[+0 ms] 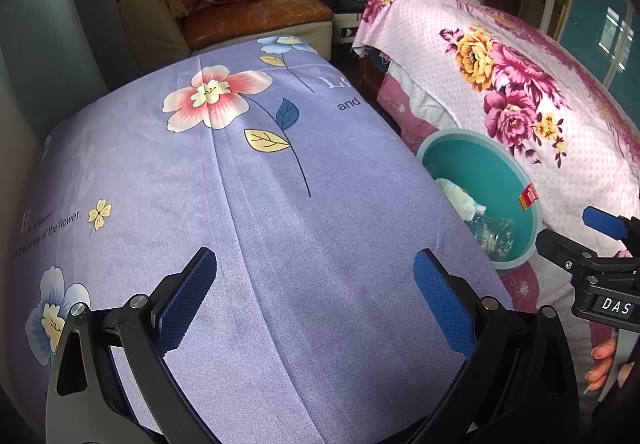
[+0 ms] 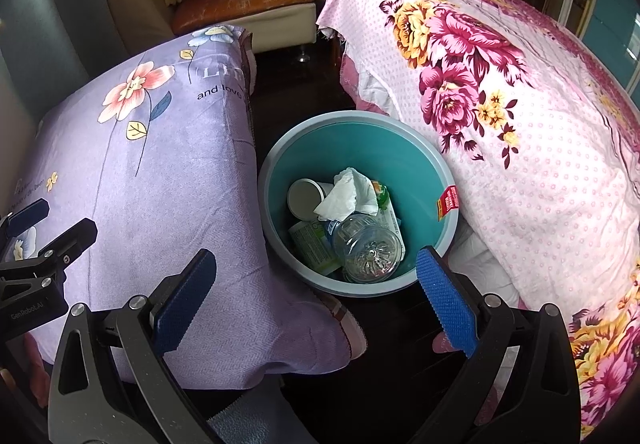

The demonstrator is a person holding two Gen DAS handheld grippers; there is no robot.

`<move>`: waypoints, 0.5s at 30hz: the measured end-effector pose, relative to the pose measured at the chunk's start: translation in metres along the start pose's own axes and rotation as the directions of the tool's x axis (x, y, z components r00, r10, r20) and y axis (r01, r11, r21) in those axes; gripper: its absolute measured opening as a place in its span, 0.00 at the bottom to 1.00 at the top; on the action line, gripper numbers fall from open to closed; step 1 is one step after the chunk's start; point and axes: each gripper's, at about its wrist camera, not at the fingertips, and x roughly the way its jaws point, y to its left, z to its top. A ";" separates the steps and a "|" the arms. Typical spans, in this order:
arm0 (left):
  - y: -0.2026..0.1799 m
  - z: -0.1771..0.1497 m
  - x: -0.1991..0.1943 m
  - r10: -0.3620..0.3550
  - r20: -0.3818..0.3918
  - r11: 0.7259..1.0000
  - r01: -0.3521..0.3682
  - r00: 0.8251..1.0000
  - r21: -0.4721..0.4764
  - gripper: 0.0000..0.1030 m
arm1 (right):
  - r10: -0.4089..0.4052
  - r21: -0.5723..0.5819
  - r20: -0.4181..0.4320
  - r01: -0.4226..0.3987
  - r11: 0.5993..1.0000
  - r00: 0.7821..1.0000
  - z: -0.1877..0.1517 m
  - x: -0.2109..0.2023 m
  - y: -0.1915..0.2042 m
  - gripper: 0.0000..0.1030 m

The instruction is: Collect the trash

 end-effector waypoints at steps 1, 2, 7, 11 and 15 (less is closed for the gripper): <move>0.000 0.000 0.000 0.000 0.001 1.000 0.000 1.000 0.000 0.96 | -0.001 -0.002 0.000 0.001 1.000 1.000 0.001 0.000 0.000 0.93; 0.000 0.000 -0.001 0.000 0.001 1.000 0.000 1.000 0.000 0.96 | -0.003 -0.003 0.001 0.003 1.000 1.000 0.000 0.000 0.000 0.93; 0.001 0.000 -0.001 0.001 0.001 1.000 -0.001 1.000 -0.001 0.96 | -0.010 -0.010 -0.001 0.010 1.000 1.000 0.000 -0.002 0.000 0.93; 0.002 0.001 -0.002 0.008 0.003 1.000 -0.008 1.000 -0.005 0.96 | -0.010 -0.011 -0.001 0.010 1.000 1.000 0.000 -0.002 0.000 0.93; 0.006 0.003 -0.003 0.004 0.000 1.000 -0.004 1.000 -0.014 0.96 | -0.011 -0.010 -0.001 0.011 1.000 1.000 -0.001 -0.003 -0.001 0.93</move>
